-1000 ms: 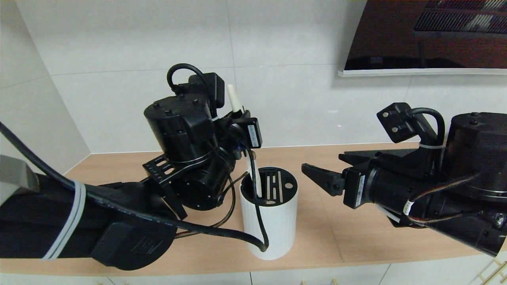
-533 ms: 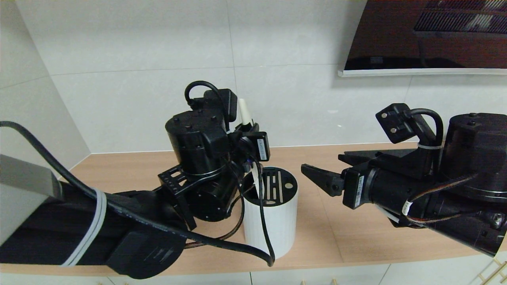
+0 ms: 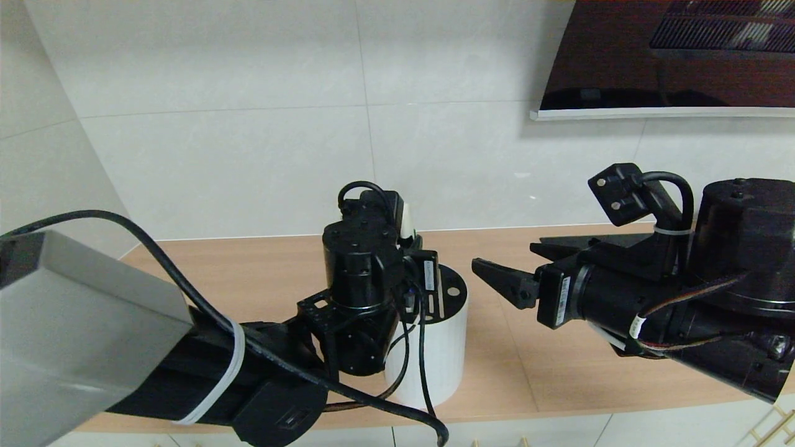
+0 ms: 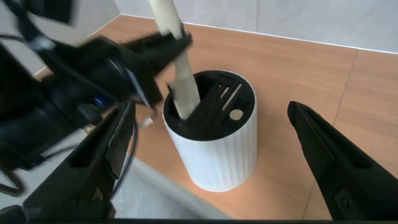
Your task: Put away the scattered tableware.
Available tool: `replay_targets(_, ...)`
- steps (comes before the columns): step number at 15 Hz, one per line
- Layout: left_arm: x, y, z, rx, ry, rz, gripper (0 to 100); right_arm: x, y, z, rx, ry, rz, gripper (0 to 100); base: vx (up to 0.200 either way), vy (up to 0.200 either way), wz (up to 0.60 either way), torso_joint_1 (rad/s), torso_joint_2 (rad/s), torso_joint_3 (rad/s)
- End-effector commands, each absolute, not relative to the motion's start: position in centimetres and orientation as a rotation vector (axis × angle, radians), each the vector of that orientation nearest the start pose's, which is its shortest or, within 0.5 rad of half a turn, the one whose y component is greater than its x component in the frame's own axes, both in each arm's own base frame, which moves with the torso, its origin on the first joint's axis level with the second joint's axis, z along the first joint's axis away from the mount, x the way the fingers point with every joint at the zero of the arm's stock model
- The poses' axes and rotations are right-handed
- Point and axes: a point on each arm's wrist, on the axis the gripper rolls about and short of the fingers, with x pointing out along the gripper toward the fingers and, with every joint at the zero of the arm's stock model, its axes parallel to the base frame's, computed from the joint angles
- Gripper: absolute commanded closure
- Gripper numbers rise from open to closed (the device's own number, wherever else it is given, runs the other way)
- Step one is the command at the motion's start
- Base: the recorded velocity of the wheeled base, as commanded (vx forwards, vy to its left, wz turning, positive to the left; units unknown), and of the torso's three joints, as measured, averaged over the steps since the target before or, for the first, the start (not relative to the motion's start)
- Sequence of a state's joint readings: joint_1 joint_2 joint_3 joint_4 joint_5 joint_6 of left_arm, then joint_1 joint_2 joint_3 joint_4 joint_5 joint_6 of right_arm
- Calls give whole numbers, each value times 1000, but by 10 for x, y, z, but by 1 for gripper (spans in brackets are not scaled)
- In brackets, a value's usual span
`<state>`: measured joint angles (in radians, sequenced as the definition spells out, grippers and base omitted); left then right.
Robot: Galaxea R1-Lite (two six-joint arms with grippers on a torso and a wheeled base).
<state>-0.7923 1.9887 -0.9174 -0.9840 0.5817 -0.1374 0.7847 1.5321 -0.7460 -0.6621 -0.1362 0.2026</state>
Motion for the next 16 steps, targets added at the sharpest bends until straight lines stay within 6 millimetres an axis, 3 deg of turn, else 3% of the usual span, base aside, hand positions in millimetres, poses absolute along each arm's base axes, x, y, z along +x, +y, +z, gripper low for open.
replay_targets(1,268,-259,137,-61,107,-212,100,191,187,217,140,177,634,0,0,0,0,0,0,0)
replay_targets(9,268,-259,136,-59,109,-210,100,192,187,216,136,181,633,0,0,0,0,0,0,0)
replay_targets(10,268,-259,136,-59,109,-210,0,192,187,216,136,181,633,0,0,0,0,0,0,0)
replay_targets(16,268,-259,136,-59,109,-210,0,191,187,215,137,179,634,0,0,0,0,0,0,0)
